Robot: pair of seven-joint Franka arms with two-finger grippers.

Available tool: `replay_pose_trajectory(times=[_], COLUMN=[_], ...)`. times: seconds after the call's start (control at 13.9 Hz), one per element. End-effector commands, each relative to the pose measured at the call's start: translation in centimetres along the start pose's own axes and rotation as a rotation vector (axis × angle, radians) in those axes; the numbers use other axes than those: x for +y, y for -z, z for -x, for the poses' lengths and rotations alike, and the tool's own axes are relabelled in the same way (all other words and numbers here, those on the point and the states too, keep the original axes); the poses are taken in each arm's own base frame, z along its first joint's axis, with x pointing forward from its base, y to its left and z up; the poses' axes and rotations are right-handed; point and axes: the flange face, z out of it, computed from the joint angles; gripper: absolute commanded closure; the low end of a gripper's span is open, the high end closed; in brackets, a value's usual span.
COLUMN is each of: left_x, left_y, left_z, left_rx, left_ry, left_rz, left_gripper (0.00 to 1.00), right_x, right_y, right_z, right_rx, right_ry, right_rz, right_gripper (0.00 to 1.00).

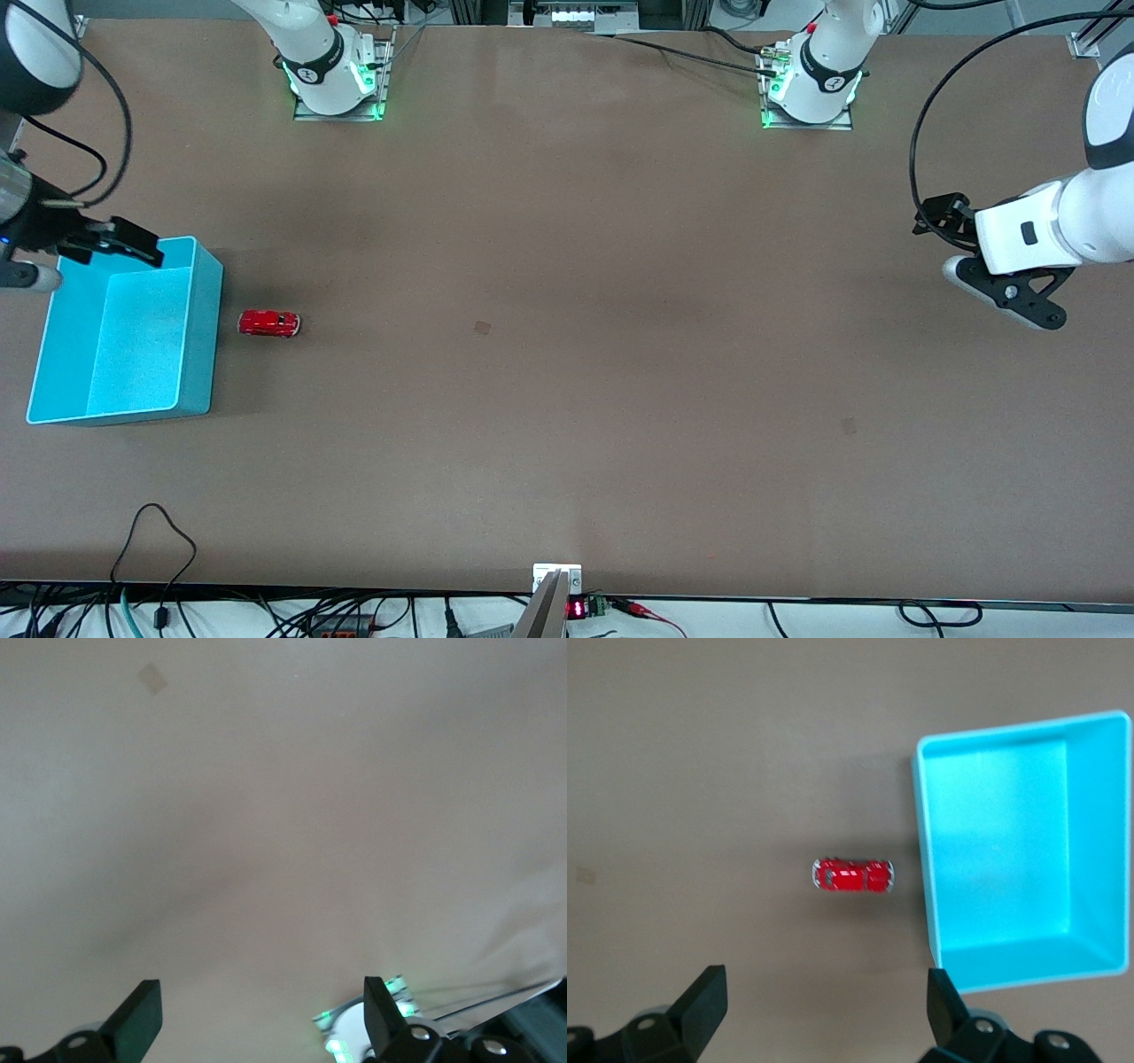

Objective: Wind red beetle toy and store in blue box
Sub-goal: 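Lower the right gripper over the rolled red car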

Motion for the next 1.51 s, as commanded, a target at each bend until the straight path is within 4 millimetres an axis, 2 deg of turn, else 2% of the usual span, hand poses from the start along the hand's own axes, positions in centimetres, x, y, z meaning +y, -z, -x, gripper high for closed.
replay_pose_trajectory(times=[0.0,0.07,0.22,0.29,0.36,0.57,0.72,0.79,1.08,1.22,1.43], left_x=[2.0,3.3,2.7,2.1,1.4,-1.3,-1.4,-0.7,0.2,0.6,0.6], left_y=[1.9,1.9,2.9,2.7,2.8,1.1,1.1,1.5,1.2,1.5,1.6], left_z=[0.6,0.4,0.5,0.3,1.0,3.8,4.8,5.5,6.1,6.1,6.1], left_rx=[0.004,0.005,0.074,0.119,0.185,0.405,0.413,0.392,0.319,0.306,0.303], left_ry=[0.191,0.242,0.367,0.398,0.422,0.477,0.454,0.4,0.388,0.384,0.383], left_rz=[-0.016,-0.036,-0.072,-0.079,-0.064,-0.064,-0.074,-0.083,-0.067,-0.067,-0.07], left_gripper=[0.0,0.0,0.0,0.0,0.0,0.0,0.0,0.0,0.0,0.0,0.0], right_x=[-2.0,-3.0,-3.1,-3.2,-2.9,-1.4,-1.1,-1.1,-0.5,-0.4,0.5], right_y=[-2.0,-3.4,-7.4,-8.5,-9.9,-14.3,-17.4,-18.8,-22.7,-23.9,-25.2], right_z=[-1.7,-2.1,-3.0,-3.3,-3.2,-3.0,-2.5,-2.0,-1.9,-2.2,-1.8], right_rx=[-0.01,-0.034,-0.092,-0.079,-0.082,-0.112,-0.086,-0.089,-0.118,-0.098,-0.104], right_ry=[0.035,0.075,0.186,0.233,0.268,0.511,0.681,0.757,1.03,1.215,1.308], right_rz=[0.006,0.009,0.0,-0.002,0.002,-0.015,-0.017,-0.021,-0.042,-0.046,-0.059], right_gripper=[0.0,0.0,0.0,0.0,0.0,0.0,0.0,0.0,0.0,0.0,0.0])
